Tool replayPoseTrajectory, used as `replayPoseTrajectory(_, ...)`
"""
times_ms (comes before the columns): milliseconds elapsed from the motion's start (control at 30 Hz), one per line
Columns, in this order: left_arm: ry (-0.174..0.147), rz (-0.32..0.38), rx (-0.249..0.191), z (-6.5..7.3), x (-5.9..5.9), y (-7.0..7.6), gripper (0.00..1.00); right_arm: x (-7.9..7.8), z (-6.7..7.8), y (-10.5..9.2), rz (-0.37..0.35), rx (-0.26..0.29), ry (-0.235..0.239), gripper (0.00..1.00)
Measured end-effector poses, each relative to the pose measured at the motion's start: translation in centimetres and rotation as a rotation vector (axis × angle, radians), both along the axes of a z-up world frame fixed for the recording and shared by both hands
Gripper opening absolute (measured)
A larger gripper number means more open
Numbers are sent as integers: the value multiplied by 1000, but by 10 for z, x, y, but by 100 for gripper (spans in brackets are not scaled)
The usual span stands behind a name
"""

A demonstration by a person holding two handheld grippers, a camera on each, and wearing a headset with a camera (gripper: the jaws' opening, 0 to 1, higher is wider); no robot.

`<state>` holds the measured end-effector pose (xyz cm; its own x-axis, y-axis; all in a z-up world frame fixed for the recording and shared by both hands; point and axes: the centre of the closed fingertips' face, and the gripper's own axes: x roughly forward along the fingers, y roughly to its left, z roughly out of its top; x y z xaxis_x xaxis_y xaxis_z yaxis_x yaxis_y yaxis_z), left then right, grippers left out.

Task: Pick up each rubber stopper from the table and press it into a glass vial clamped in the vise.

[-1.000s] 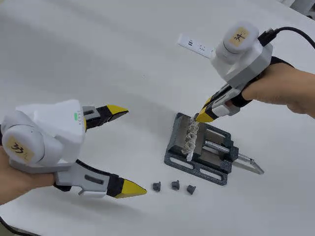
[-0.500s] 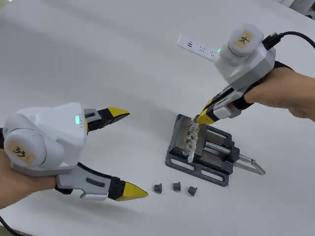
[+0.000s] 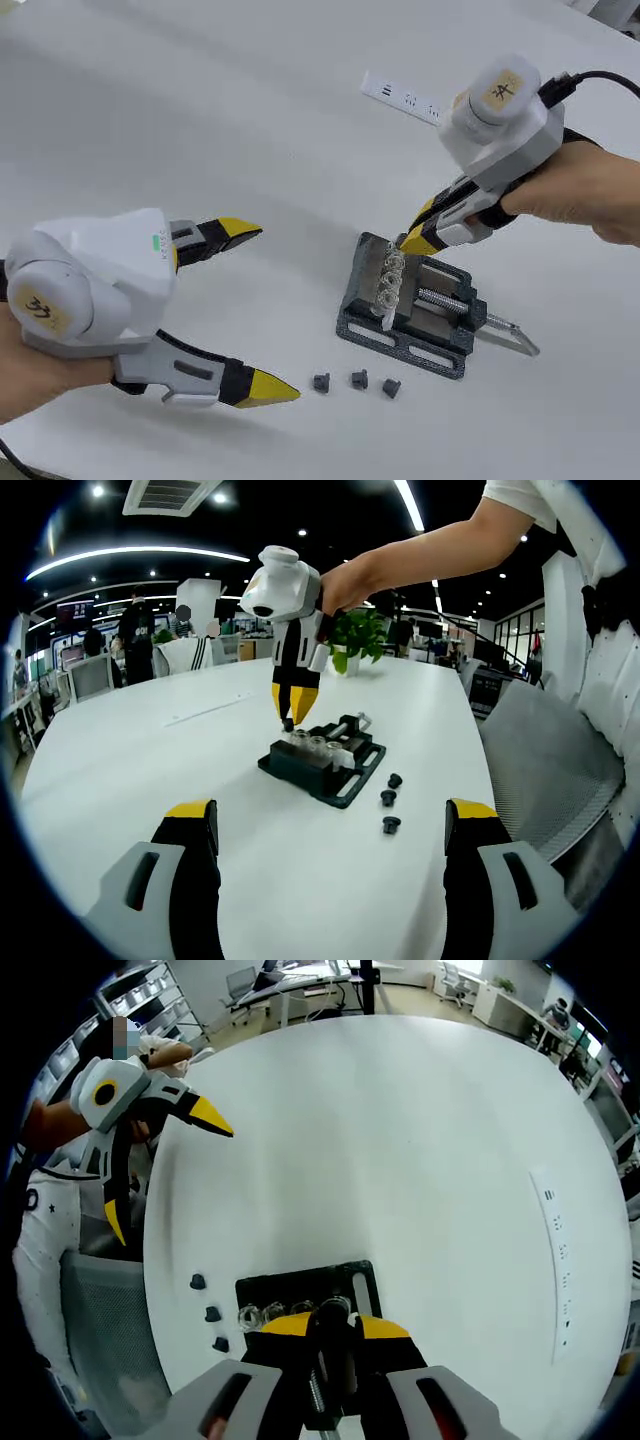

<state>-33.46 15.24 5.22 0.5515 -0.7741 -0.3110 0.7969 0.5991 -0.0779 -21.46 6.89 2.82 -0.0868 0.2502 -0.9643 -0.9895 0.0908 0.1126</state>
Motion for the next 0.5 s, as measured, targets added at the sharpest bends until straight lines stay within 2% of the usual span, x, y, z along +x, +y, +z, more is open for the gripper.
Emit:
replayPoseTrajectory(67,0,1,-1,0,0,0,93,0,3,0,3,8,-4,12)
replayPoseTrajectory(300,0,-1,0,0,1,-1,93,0,16,-3,17,35,-35,6)
replayPoseTrajectory(500,1,-5,1,0,0,-2,93,-1,14,-1,32,43,-41,2)
